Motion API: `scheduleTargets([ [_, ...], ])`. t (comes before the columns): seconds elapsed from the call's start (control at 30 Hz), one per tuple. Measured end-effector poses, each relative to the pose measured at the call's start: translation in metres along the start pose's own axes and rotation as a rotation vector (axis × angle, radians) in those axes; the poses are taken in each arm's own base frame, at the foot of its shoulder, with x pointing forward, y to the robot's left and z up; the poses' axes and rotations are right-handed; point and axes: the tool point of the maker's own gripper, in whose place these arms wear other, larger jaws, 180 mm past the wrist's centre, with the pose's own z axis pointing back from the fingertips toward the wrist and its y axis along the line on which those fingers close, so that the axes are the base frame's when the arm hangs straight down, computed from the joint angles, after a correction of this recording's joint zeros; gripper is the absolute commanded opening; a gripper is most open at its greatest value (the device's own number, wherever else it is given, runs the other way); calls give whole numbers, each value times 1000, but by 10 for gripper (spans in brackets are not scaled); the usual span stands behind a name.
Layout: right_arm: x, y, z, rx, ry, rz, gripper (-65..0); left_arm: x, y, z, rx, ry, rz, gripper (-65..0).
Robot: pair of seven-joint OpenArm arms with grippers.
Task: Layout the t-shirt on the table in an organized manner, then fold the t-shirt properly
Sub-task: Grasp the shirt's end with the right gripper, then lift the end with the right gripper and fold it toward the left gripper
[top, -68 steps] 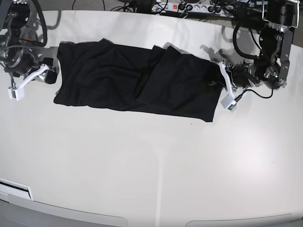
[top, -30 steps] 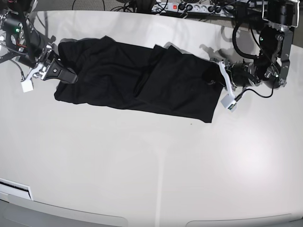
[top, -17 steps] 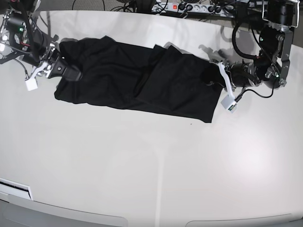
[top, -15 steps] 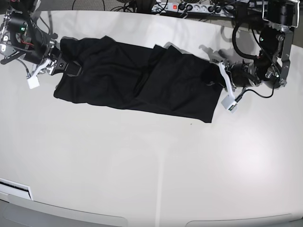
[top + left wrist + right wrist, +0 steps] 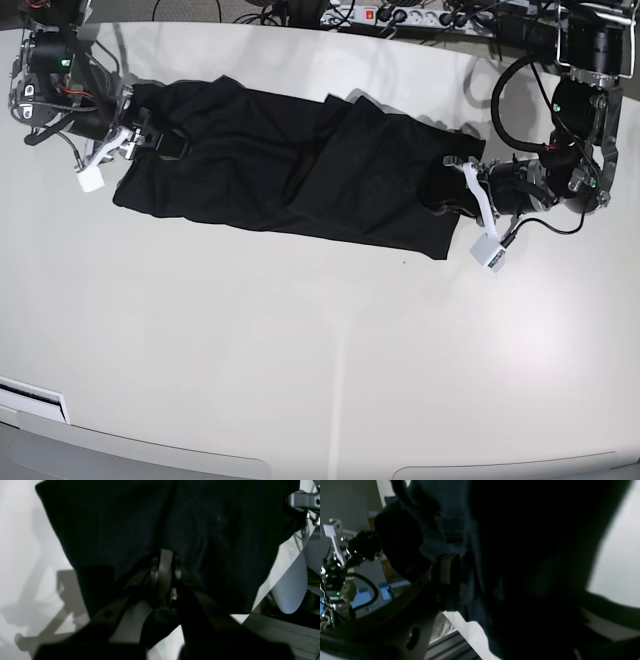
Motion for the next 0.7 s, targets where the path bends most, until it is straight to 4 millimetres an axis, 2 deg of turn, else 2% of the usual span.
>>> scheduleTargets([
  [0.03, 1, 0, -1, -5, 6, 6, -467, -2, 0, 0, 0, 16, -2, -650],
  [0.1, 6, 1, -1, -3, 2, 15, -624, 0, 2, 1, 4, 23, -8, -650],
  [0.13, 10, 2, -1, -2, -1, 22, -650, 3, 4, 3, 9, 17, -10, -650],
  [0.27, 29, 9, 4, -9, -18, 83, -650, 16, 19, 17, 53, -42, 14, -650],
  [0.43, 44, 11, 26, -116, 23, 231, -650, 29, 51, 51, 151, -139, 76, -650],
  [0.57, 68, 4, 63, -286, -14, 352, -650, 30, 71, 76, 215, -179, 118, -650],
  [0.7, 94, 6, 109, -436, -95, 446, -650, 15, 80, 88, 249, -176, 150, -650],
])
